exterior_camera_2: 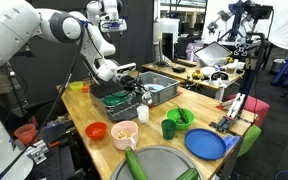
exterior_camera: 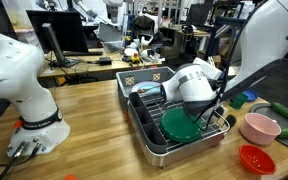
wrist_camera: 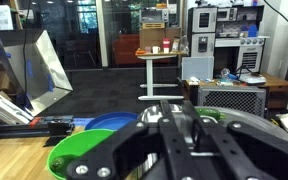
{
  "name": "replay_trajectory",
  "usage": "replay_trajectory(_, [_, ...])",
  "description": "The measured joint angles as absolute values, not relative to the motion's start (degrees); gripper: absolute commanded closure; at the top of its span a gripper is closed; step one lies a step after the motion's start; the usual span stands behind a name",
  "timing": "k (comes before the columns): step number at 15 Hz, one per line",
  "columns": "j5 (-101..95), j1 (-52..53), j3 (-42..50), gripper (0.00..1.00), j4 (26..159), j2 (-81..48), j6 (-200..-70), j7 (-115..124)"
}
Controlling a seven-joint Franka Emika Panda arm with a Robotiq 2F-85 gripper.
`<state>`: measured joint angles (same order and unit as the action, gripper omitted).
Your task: Pour the contents in the silver jug into the white mug
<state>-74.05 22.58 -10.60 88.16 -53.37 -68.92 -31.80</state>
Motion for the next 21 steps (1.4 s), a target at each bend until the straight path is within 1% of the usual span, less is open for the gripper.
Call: replay_trajectory(21, [-77.3, 22.8, -10.6, 0.96, 87.2, -54.8, -64.6, -31.8])
